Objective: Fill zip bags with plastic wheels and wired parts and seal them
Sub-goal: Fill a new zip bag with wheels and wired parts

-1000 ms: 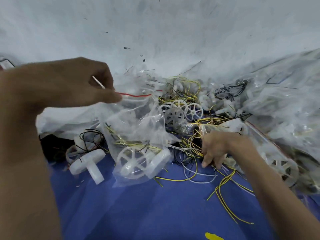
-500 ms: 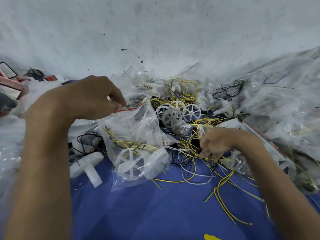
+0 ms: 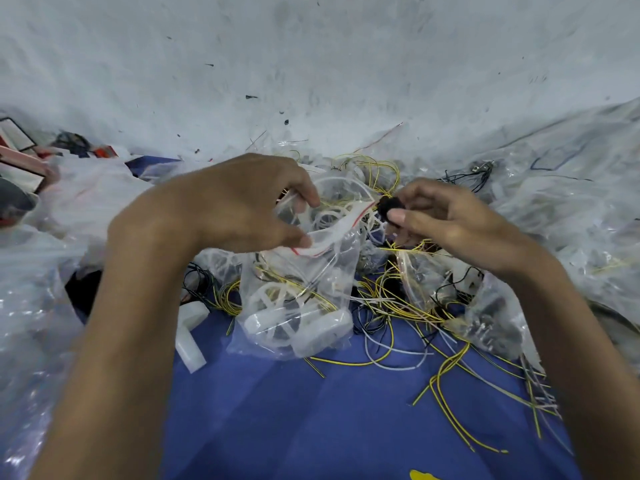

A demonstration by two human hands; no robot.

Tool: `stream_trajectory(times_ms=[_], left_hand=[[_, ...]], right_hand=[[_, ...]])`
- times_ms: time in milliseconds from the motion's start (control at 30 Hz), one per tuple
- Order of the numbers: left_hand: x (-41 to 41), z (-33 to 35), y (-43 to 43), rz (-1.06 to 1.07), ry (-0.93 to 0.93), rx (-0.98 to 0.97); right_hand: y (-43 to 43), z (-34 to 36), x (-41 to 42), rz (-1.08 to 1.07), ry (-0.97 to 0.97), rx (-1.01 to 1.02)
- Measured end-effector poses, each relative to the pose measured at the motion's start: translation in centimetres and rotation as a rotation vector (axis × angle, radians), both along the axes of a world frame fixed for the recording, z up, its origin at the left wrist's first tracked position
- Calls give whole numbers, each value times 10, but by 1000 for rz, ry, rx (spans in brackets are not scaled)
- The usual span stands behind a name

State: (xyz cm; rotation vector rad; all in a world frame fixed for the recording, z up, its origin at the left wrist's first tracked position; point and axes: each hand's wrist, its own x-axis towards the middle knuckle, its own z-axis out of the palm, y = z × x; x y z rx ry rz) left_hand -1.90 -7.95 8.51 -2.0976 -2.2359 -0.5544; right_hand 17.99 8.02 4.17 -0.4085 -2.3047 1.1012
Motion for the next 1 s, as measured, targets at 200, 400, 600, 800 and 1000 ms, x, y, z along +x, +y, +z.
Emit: stream_trajectory(times_ms=[200, 400, 600, 800, 1000], left_hand=[[3, -5, 14, -36, 8, 136], [7, -8, 16, -71, 31, 155], [8, -11, 18, -122, 21, 146], [8, -11, 20, -133, 29, 148], [10, -11, 21, -92, -15, 189]], right_hand=[[-12, 7, -5, 5, 240, 19], [-27, -1, -22, -53, 245, 250], [-33, -12, -33, -335, 121, 628], [-32, -14, -34, -394, 125, 712], [-31, -9, -31, -400, -14, 602]])
